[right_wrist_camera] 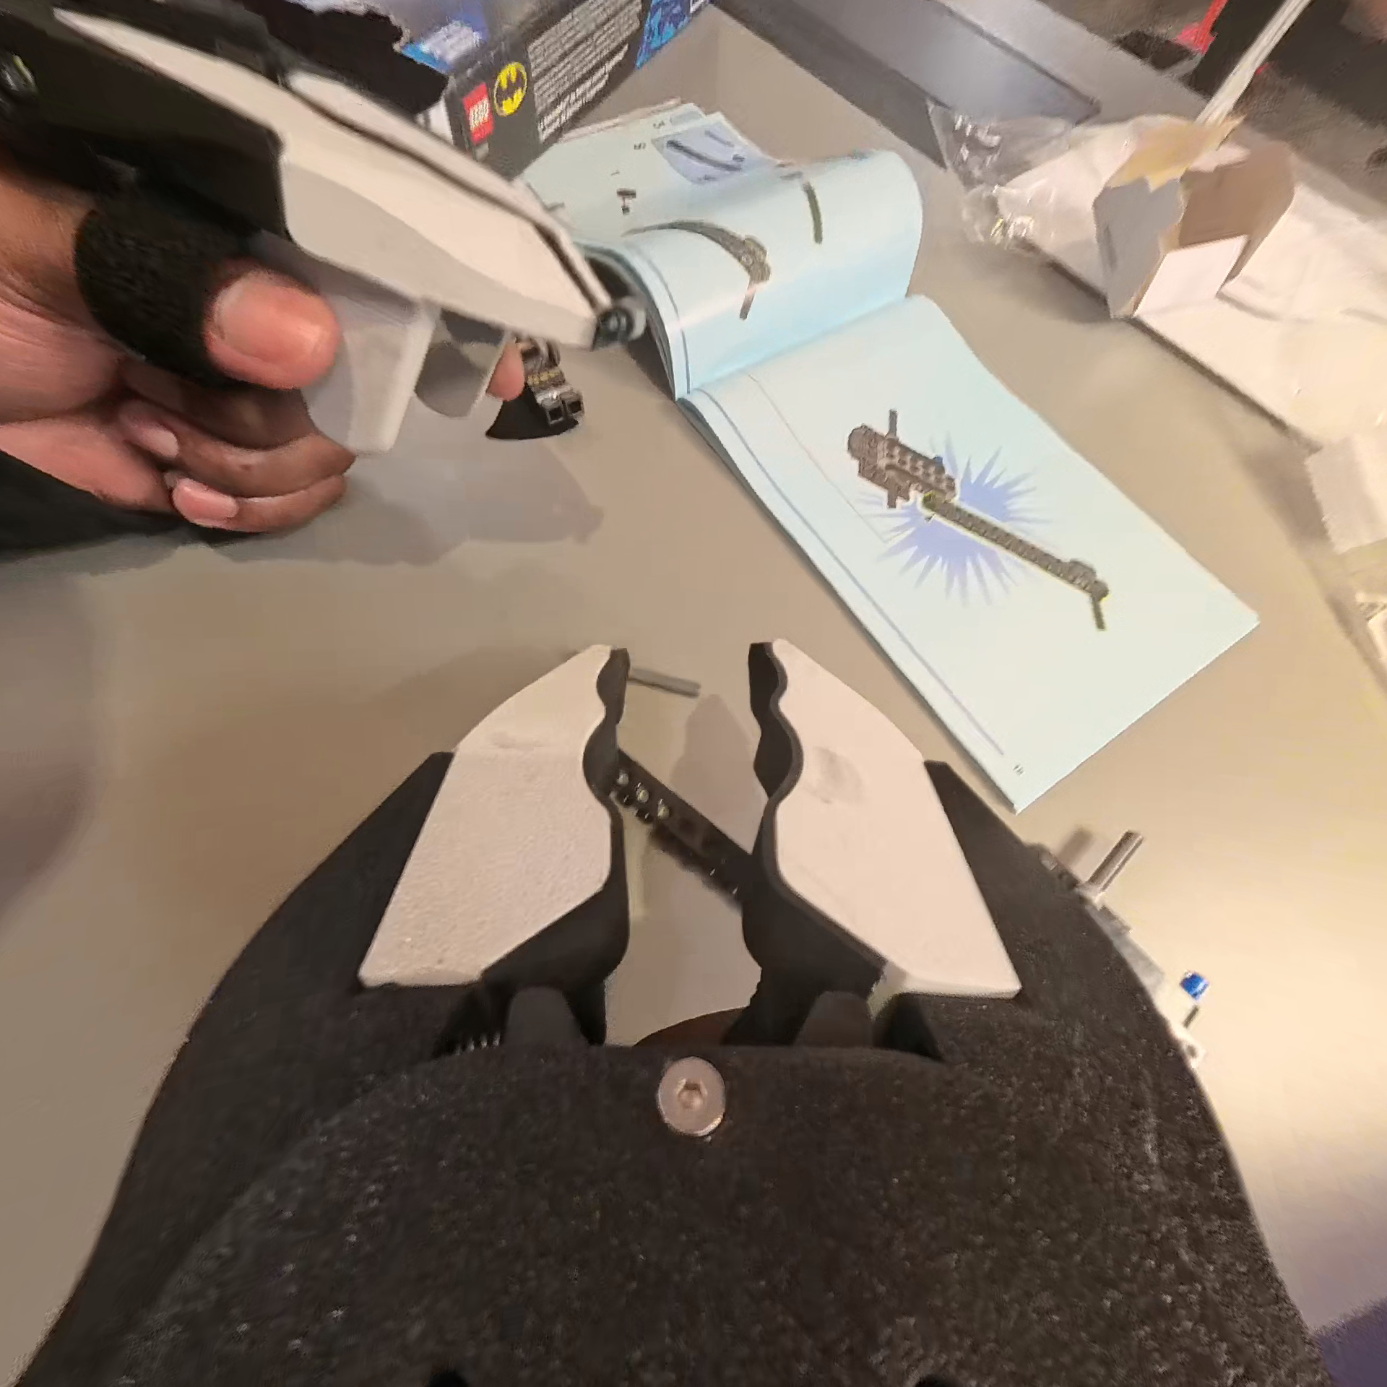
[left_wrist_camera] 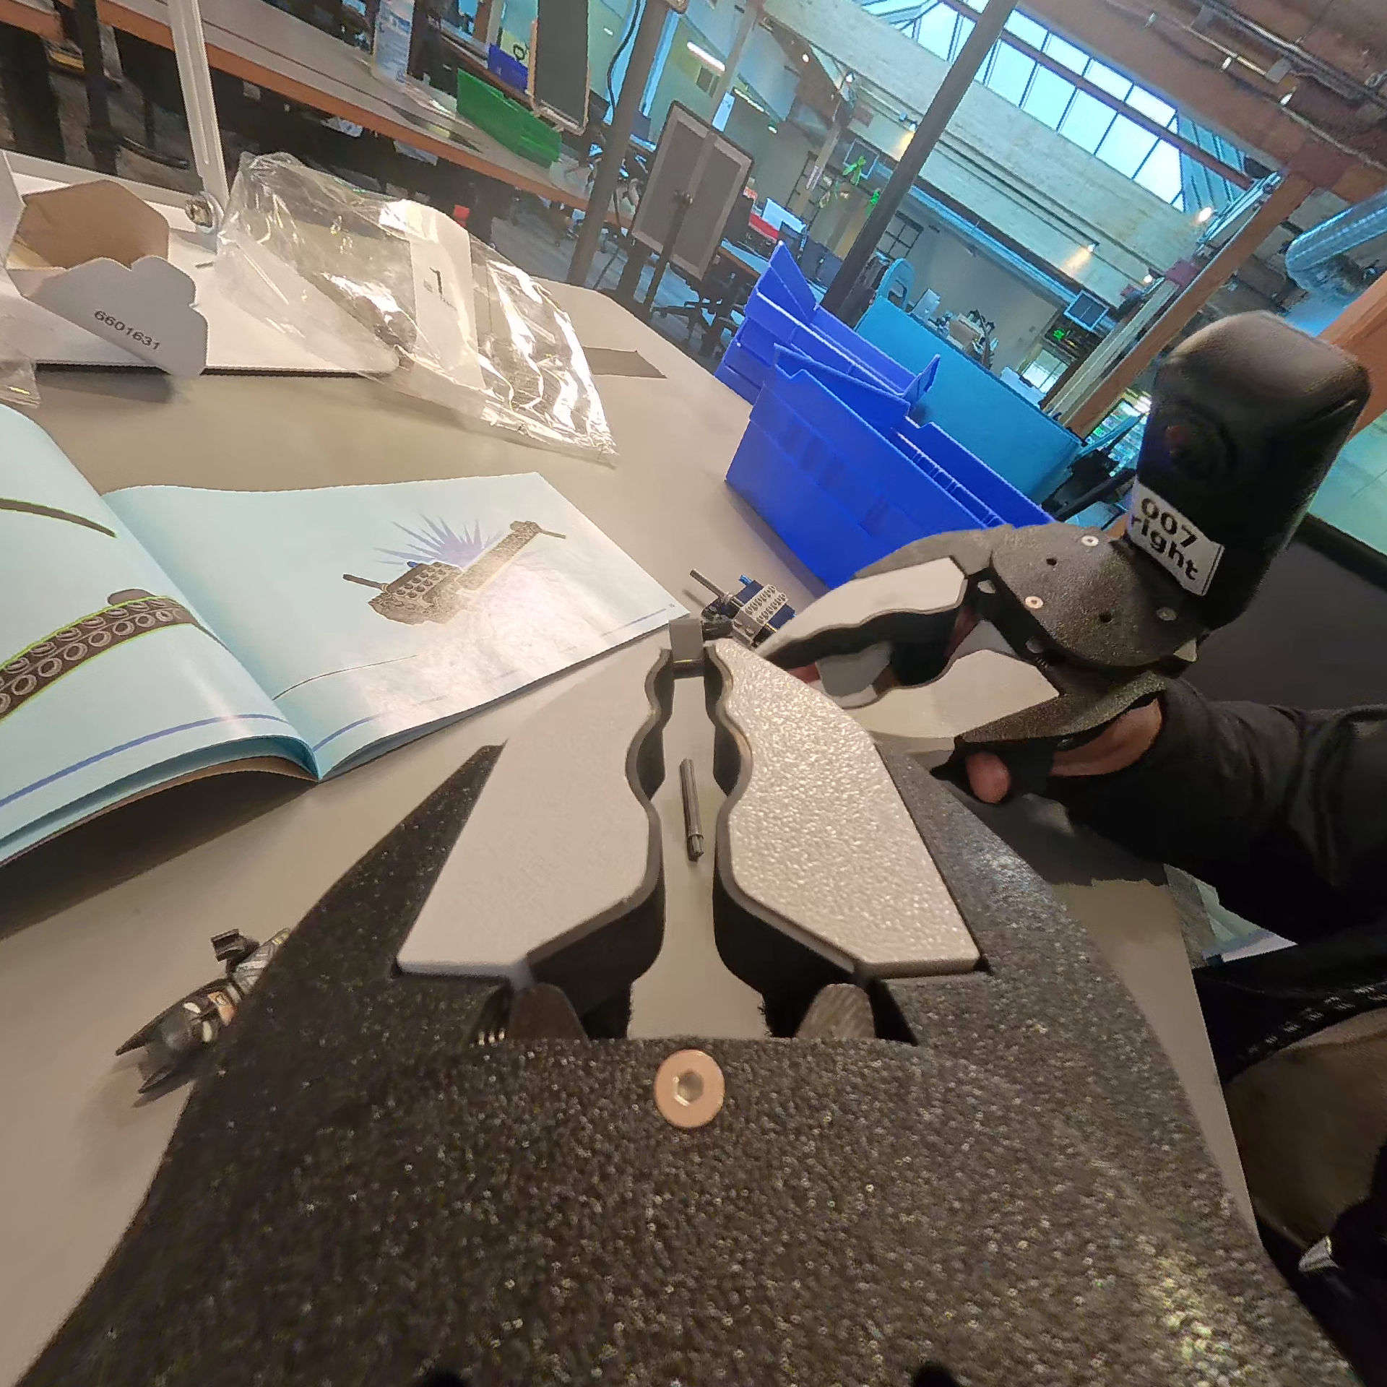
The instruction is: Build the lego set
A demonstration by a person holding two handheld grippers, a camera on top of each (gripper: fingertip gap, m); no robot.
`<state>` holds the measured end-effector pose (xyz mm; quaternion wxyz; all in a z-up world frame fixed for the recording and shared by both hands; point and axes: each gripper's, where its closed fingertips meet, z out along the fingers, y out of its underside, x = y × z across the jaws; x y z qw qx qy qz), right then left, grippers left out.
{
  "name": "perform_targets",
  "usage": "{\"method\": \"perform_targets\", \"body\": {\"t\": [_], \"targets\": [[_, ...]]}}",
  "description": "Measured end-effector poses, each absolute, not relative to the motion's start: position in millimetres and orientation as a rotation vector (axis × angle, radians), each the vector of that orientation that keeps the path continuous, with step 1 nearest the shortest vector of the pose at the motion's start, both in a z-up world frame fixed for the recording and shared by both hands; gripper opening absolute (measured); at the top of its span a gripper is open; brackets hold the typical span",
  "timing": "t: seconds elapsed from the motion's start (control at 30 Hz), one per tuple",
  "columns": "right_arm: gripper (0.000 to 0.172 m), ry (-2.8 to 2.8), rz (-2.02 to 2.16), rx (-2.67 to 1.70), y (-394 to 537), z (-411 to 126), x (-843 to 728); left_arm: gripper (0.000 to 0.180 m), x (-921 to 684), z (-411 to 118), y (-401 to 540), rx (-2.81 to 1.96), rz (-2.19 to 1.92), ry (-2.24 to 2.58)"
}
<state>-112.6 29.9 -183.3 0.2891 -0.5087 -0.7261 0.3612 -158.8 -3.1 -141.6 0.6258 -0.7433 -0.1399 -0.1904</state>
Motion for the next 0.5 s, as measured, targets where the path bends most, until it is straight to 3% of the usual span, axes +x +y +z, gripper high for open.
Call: {"method": "perform_targets", "body": {"t": [0.5], "targets": [[0.027, -1.636, 1.306, -0.977, -12.3, -116.7, -140.9, 0.007, -146.7, -118.9, -5.9, -1.439, -0.783, -0.450]]}}
